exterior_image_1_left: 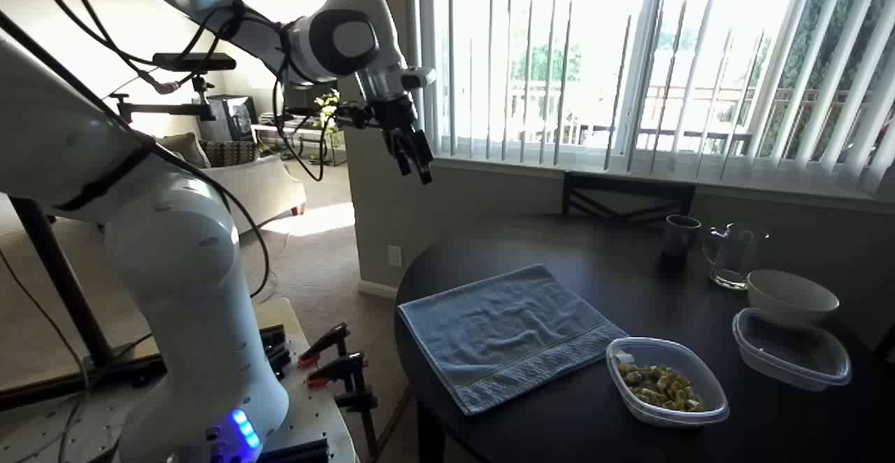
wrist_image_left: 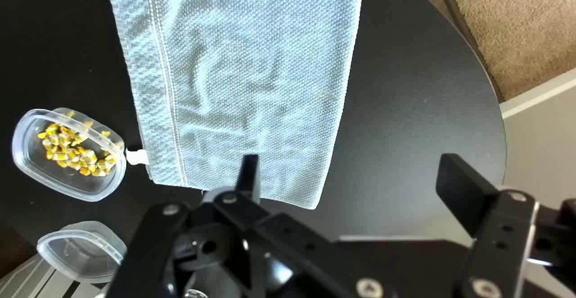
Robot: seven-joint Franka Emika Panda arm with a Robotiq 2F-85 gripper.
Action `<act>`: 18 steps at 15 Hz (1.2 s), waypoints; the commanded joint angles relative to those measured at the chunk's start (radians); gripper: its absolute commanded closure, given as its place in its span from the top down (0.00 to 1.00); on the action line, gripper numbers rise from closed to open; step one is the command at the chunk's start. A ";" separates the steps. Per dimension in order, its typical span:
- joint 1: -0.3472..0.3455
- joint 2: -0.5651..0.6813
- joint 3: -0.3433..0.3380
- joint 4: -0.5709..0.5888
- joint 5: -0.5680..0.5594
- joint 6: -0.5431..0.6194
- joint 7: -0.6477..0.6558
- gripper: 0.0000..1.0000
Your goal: Pour the contents of the lunchbox onto the blue towel on the table
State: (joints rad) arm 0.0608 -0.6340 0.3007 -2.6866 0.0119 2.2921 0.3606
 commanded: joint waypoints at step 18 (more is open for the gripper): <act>-0.187 0.621 -0.205 0.425 -0.149 0.229 0.088 1.00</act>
State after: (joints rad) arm -0.0994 -0.2084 0.1000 -2.3852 -0.0468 2.4977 0.3447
